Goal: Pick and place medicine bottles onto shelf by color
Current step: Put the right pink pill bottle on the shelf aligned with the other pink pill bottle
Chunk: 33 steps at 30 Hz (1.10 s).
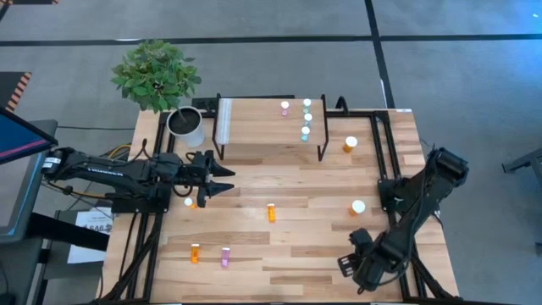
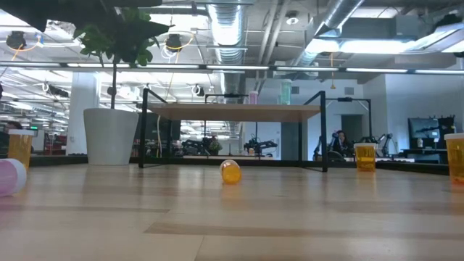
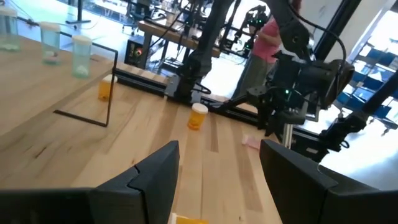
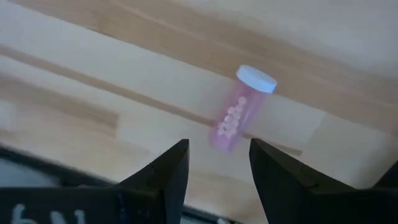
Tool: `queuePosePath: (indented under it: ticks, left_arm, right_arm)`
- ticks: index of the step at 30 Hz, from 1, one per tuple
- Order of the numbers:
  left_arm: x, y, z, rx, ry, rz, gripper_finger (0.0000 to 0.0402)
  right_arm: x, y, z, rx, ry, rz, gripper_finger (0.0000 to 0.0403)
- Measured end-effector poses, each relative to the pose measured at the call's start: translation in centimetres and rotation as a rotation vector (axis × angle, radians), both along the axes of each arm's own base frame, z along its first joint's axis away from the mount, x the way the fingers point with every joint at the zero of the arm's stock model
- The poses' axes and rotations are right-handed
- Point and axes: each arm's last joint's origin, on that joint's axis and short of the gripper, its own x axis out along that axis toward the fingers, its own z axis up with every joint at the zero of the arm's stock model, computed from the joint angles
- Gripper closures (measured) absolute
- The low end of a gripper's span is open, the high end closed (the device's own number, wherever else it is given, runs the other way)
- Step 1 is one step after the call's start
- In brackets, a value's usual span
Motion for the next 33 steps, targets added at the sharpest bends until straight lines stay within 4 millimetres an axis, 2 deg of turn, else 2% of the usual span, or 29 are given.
queuePosePath:
  ticks: [7,15,24,28,31,33]
  left_arm:
    - [0.0,0.0,0.0,0.001,-0.004,0.0,0.0189]
    - [0.0,0.0,0.1,0.001,-0.006,0.003,0.0189]
    - [0.0,0.1,0.0,0.021,-0.005,0.02,0.0189]
    - [0.0,0.1,0.0,0.021,-0.005,0.02,0.0189]
    - [0.0,0.1,0.0,0.021,-0.005,0.02,0.0189]
    - [0.0,0.0,0.0,0.02,-0.005,0.007,0.0189]
  right_arm:
    - [0.3,1.7,-3.3,-0.018,0.063,-0.026,0.0209]
    - [1.0,2.2,-5.5,-0.051,0.096,-0.018,0.0215]
    - [0.7,1.8,-5.3,-0.083,0.11,-0.013,0.0278]
    - [0.7,1.4,-5.0,-0.1,0.098,-0.004,0.029]
    - [1.0,1.0,-4.2,-0.13,0.016,0.02,0.029]
    - [1.6,0.7,-3.3,-0.165,-0.105,0.039,0.0288]
